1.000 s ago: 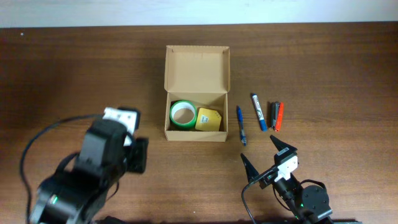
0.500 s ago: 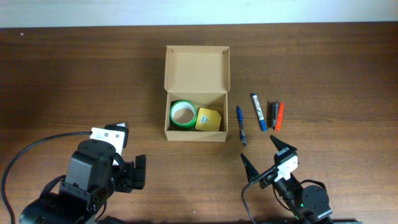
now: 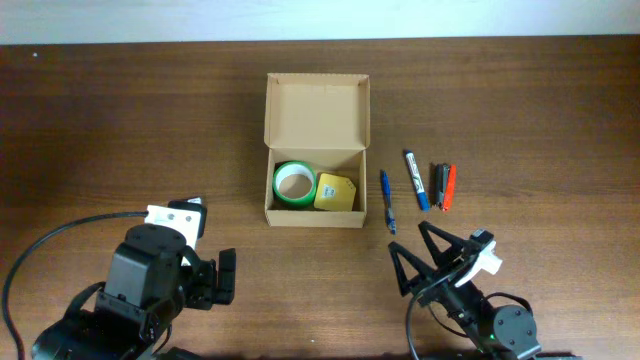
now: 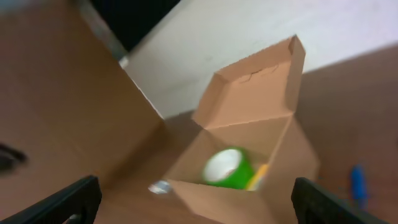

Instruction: Pack container

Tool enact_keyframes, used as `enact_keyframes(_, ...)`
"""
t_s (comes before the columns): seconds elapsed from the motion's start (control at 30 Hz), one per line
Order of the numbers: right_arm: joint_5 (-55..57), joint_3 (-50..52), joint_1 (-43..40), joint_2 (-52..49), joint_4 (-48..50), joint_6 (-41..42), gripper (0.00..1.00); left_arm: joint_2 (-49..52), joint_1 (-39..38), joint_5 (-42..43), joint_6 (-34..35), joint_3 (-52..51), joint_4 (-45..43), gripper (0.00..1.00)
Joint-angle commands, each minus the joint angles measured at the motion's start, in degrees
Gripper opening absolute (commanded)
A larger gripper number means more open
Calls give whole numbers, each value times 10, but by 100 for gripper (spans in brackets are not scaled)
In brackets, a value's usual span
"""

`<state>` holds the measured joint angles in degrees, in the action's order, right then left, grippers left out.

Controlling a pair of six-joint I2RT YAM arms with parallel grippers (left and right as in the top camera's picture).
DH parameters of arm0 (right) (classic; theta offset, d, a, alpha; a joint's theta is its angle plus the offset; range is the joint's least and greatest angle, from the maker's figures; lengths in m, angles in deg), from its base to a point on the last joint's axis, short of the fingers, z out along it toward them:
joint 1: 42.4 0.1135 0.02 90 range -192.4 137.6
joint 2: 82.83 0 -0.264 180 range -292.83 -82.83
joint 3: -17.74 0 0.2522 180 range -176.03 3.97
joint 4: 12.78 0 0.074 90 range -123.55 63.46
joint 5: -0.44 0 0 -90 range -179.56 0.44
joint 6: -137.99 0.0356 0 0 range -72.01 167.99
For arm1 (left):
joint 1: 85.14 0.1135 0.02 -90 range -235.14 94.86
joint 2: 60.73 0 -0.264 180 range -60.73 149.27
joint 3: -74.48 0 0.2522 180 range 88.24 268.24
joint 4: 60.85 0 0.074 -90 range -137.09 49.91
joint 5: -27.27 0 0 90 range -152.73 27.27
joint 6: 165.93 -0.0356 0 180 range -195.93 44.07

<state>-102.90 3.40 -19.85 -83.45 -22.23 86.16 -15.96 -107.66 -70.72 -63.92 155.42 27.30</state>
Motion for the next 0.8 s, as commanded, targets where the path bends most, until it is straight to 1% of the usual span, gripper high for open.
enact_keyframes(0.0, 14, 3, 3, 5, 37, 148, 99, -1, -1, -8, 3, 8, 0, 100)
enact_keyframes(0.1, 35, 3, 3, 5, 85, 146, 99, -1, -1, -8, 3, 8, 0, 100)
enact_keyframes(0.23, 92, 2, 2, 3, 87, 143, 99, -1, -1, -8, 3, 8, 0, 100)
enact_keyframes(0.37, 94, -26, 2, -16, 73, 64, 99, -1, -1, -8, 3, 8, 0, 100)
enact_keyframes(0.43, 104, -60, 1, -40, 44, 25, 99, -1, -1, -8, 3, 8, 0, 100)
enact_keyframes(0.6, 108, -195, -34, -162, -60, -90, 99, -1, -1, -8, 3, 8, 0, 100)
enact_keyframes(0.77, 108, -339, -86, -324, -138, -168, 99, -1, -1, -8, 3, 8, 0, 100)
